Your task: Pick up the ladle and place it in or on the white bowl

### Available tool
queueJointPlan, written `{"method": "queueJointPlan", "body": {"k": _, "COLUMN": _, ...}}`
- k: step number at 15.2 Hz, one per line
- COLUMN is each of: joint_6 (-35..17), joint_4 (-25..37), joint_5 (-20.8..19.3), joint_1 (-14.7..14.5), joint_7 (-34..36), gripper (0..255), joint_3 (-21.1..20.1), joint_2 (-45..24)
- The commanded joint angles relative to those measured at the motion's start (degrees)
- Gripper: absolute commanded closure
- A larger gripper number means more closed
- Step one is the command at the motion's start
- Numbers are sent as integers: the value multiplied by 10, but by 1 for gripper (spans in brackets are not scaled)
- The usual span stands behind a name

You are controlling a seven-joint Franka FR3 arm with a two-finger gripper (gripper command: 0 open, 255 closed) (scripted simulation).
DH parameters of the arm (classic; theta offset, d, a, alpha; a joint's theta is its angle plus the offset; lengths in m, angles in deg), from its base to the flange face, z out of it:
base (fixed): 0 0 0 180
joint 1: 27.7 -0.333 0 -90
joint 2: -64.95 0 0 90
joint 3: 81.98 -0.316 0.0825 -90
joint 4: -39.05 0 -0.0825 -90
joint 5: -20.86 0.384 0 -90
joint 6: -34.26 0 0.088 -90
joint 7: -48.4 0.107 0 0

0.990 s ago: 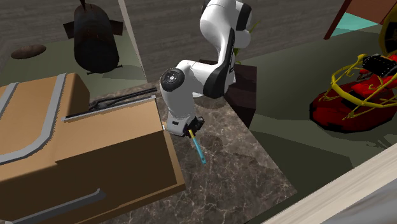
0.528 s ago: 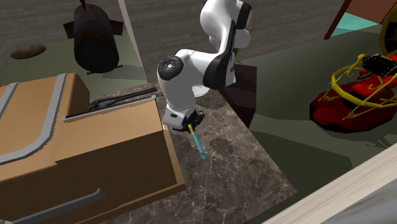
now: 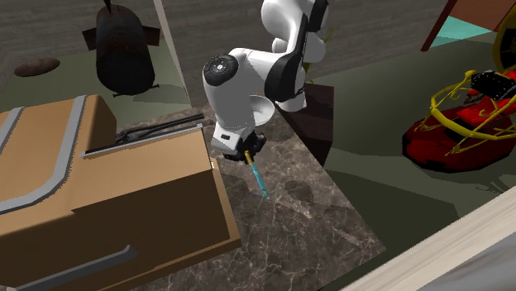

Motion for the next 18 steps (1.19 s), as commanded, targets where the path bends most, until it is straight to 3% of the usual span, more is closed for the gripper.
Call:
{"method": "queueJointPlan", "body": {"k": 1, "joint_6": -27, "joint_4": -80, "joint_5": -6, "joint_1": -2, "joint_7": -8, "gripper": 255, "joint_3": 5, "joint_2": 53}}
{"method": "queueJointPlan", "body": {"k": 8, "joint_6": -92, "joint_4": -307, "joint_5": -33, "joint_1": 1, "joint_7": -32, "gripper": 255, "joint_3": 21, "joint_2": 215}}
{"method": "queueJointPlan", "body": {"k": 18, "joint_6": -124, "joint_4": -540, "joint_5": -87, "joint_1": 28, "joint_7": -61, "gripper": 255, "joint_3": 47, "joint_2": 421}}
